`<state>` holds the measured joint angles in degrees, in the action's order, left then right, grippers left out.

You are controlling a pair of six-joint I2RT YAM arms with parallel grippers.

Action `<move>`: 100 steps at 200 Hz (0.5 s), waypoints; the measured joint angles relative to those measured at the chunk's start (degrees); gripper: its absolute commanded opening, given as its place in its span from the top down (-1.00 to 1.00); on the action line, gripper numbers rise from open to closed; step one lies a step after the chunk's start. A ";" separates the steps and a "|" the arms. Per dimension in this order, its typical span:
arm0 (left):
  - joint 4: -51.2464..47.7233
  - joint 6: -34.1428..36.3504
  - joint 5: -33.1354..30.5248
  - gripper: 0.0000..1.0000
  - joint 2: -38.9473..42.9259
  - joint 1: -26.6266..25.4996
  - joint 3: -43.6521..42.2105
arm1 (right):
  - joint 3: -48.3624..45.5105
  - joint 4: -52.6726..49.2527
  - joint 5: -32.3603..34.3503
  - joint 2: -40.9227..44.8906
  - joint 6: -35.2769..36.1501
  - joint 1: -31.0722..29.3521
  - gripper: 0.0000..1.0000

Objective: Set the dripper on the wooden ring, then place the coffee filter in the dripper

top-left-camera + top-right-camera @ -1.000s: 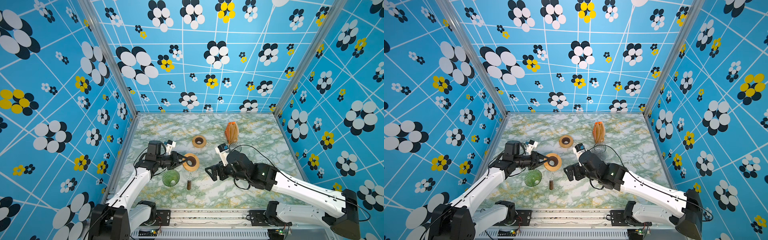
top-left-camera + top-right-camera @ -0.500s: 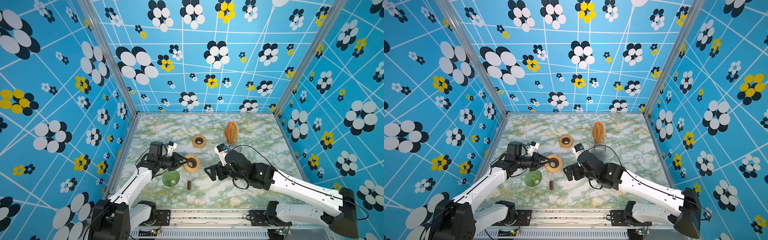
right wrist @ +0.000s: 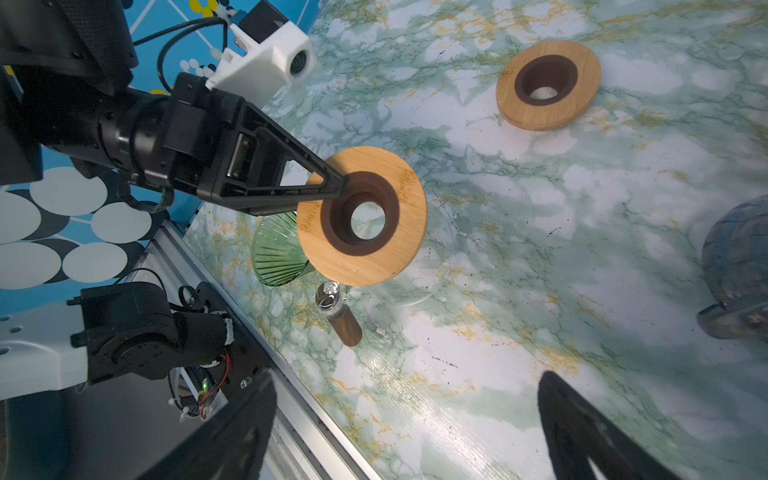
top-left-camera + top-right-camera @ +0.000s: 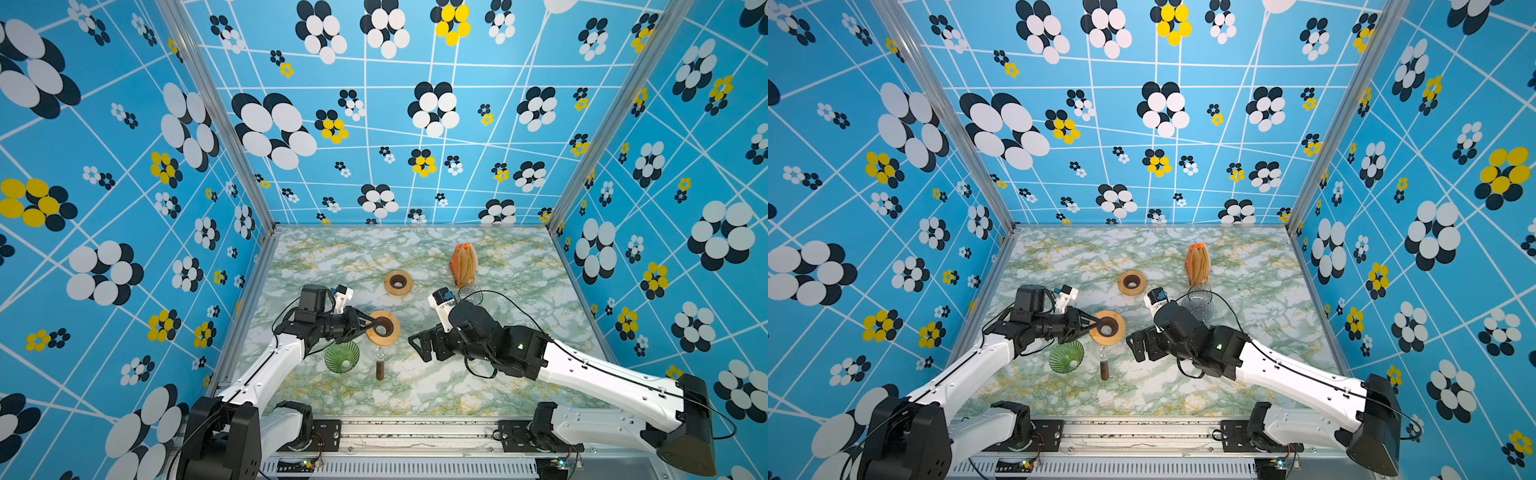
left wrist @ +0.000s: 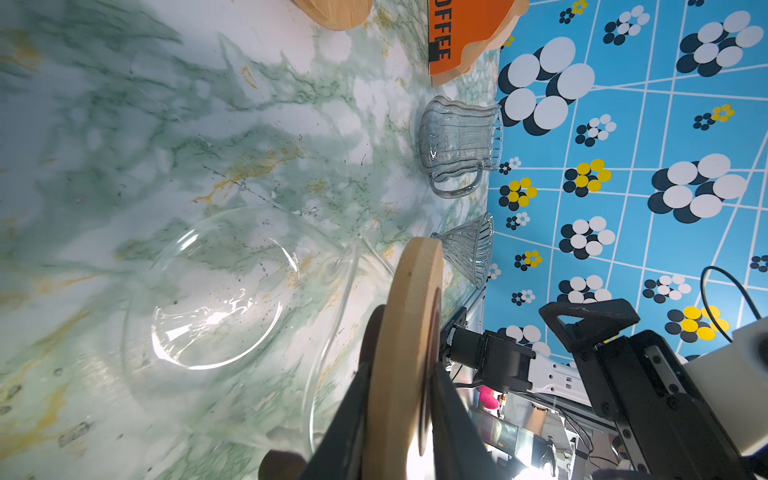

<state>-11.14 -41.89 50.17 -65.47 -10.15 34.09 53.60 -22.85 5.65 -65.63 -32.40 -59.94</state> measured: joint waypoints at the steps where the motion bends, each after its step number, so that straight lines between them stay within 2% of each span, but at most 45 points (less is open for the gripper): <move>1: -0.11 0.00 -0.07 0.40 0.00 0.00 0.00 | 0.00 0.00 0.00 -0.02 0.00 0.00 -0.99; 59: -7.32 2.82 -2.38 0.16 0.22 0.37 3.19 | 0.00 0.13 -0.11 -2.05 -0.02 0.00 -0.99; 62: -7.63 3.02 -2.47 0.06 0.33 0.39 3.39 | 0.00 0.15 -0.15 -2.23 -0.02 0.00 -0.99; 68: -8.46 3.28 -2.71 0.01 0.59 0.46 4.02 | 0.00 0.37 -0.17 -2.69 -0.04 0.00 -0.99; 100: -13.99 5.20 -4.50 -0.02 1.97 0.96 7.82 | 0.00 1.33 -0.20 -4.98 -1.18 0.00 -0.97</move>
<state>-25.12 -36.69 45.67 -63.51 -9.19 41.91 53.60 -21.52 5.45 -70.61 -33.58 -59.94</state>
